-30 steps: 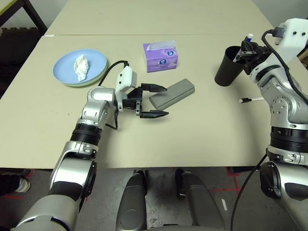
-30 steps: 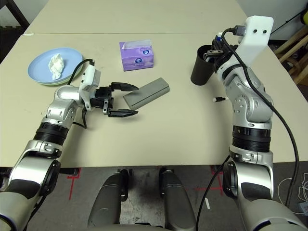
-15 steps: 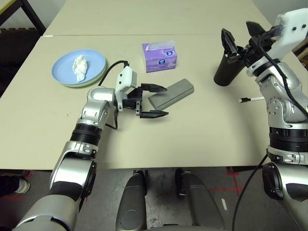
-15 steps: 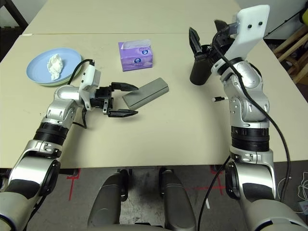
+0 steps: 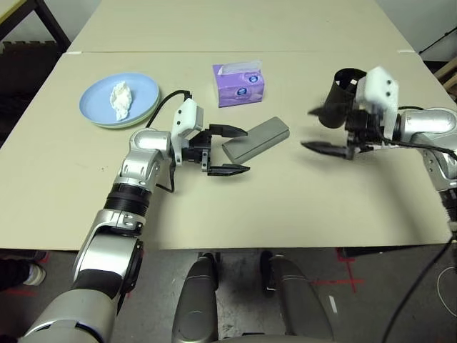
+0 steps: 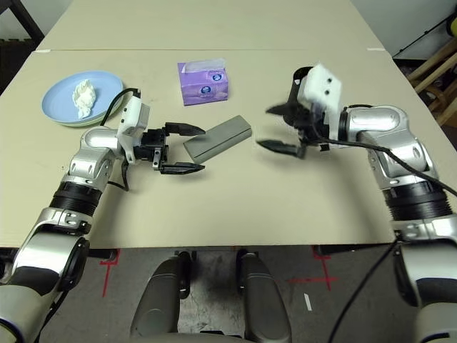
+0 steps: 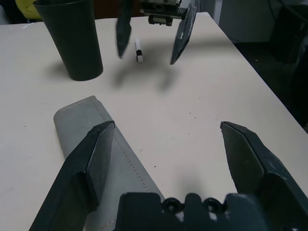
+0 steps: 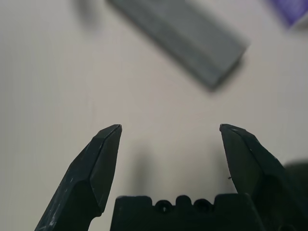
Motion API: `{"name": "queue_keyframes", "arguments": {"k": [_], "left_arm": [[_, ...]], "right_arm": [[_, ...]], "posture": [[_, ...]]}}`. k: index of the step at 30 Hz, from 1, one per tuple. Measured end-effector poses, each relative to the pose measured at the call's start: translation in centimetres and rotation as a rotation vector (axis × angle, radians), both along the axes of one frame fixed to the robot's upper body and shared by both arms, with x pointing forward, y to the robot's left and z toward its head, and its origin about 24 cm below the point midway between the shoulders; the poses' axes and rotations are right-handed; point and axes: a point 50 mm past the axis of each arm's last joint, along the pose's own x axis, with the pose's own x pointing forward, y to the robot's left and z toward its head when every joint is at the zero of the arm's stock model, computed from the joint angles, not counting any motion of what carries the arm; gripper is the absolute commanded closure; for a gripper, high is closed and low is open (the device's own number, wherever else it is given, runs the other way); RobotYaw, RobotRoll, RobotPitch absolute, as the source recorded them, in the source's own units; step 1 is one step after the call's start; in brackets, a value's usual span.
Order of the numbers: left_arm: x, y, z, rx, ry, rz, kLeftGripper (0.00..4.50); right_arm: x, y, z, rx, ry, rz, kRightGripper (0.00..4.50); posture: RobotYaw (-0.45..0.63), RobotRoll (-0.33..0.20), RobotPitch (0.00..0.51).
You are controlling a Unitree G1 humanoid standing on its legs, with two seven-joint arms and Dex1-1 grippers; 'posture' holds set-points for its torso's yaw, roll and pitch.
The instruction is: Organize and tidy the items on the table.
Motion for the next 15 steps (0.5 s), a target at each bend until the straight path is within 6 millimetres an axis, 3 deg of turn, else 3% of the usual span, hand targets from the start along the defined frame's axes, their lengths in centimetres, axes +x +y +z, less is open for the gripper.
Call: {"name": "queue_keyframes", "arguments": {"k": [5,15], "left_arm": [[0.0,0.1,0.0,0.002,0.003,0.002,0.00],[0.0,0.1,0.0,0.002,0.008,0.003,0.00]], "right_arm": [[0.6,-1.5,0.0,-0.234,0.039,0.027,0.01],[2.3,-2.3,0.5,-0.545,-0.004,0.111,0.01]], "posture": [[0.06,0.000,0.229],[0.07,0.000,0.235]]}}
